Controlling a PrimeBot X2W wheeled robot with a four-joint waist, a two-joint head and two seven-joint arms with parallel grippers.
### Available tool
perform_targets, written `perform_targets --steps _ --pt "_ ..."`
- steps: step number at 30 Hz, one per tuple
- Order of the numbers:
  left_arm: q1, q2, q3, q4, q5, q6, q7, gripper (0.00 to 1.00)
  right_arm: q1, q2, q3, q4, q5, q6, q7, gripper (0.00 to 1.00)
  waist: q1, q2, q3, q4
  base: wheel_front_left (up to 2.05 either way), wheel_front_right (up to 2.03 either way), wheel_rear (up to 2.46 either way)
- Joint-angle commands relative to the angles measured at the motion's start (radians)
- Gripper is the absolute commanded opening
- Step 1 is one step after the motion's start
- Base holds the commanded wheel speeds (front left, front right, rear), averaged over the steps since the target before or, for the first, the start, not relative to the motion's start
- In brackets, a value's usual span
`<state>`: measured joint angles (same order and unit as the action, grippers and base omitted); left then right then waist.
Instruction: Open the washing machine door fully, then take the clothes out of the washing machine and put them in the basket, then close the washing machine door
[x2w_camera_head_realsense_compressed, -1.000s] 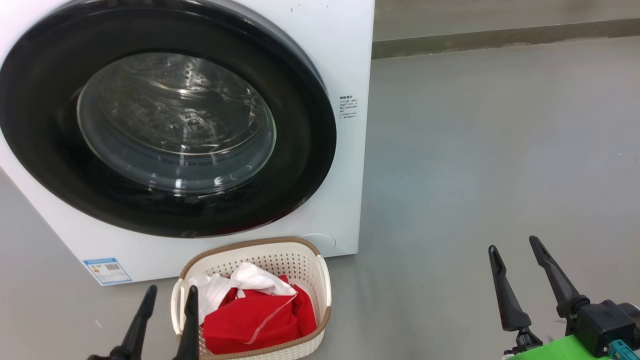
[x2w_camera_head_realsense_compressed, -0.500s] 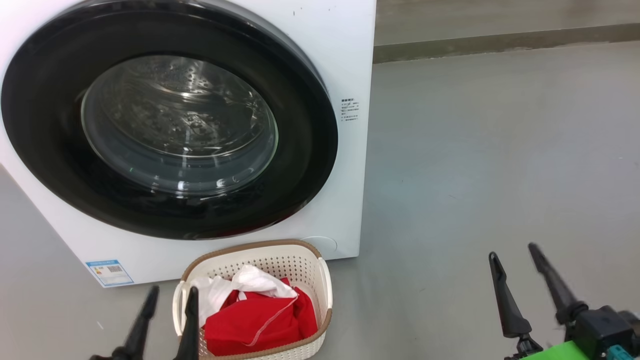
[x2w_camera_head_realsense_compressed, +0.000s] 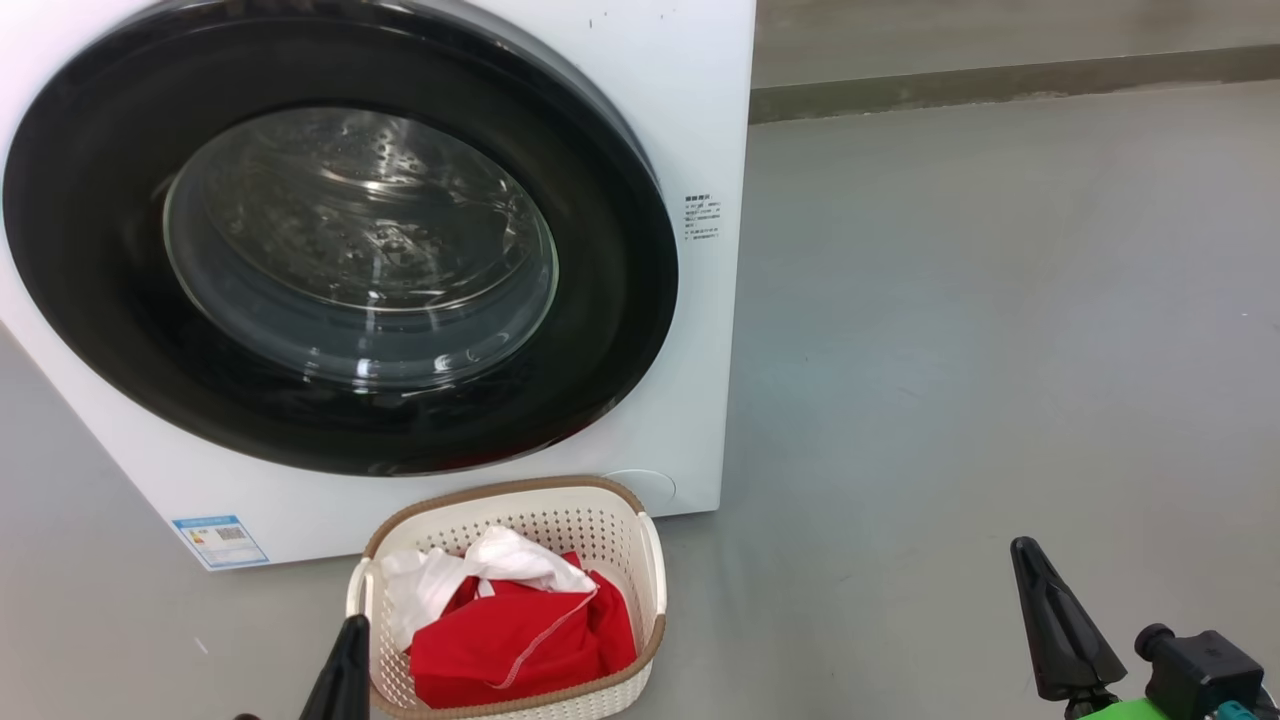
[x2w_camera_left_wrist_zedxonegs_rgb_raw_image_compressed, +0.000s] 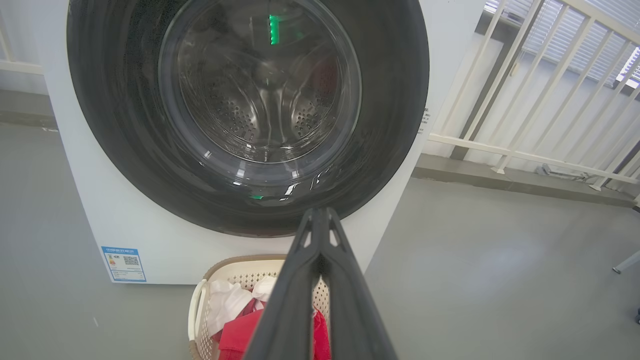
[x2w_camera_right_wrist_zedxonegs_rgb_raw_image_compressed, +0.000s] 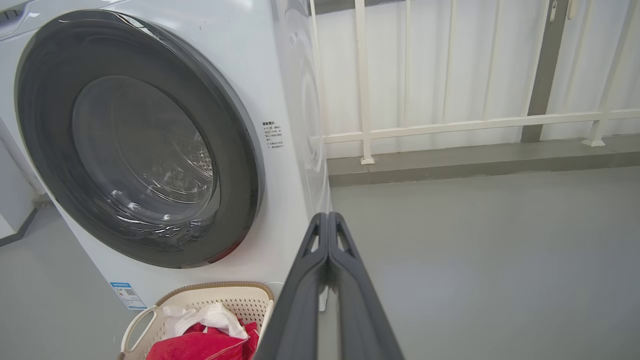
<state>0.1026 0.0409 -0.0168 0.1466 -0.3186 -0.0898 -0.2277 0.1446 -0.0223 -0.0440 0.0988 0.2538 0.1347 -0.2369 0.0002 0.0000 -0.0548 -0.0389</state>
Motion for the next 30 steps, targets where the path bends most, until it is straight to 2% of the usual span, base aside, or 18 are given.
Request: perform_targets --steps 1,30 --pt "-0.031 0.004 0.013 -0.019 -0.025 -0.004 0.007 0.0 -0.033 -0.012 0.004 -0.021 0.033 0.0 0.003 0.0 0.0 0.0 0.002 0.0 0.0 0.0 0.0" --pt "-0.078 0.005 0.043 0.012 -0.358 -0.013 0.094 0.0 -0.09 -0.031 0.005 0.023 0.398 -0.001 0.078 0.0 -0.0002 0.0 0.017 0.011 0.0 0.0 0.0"
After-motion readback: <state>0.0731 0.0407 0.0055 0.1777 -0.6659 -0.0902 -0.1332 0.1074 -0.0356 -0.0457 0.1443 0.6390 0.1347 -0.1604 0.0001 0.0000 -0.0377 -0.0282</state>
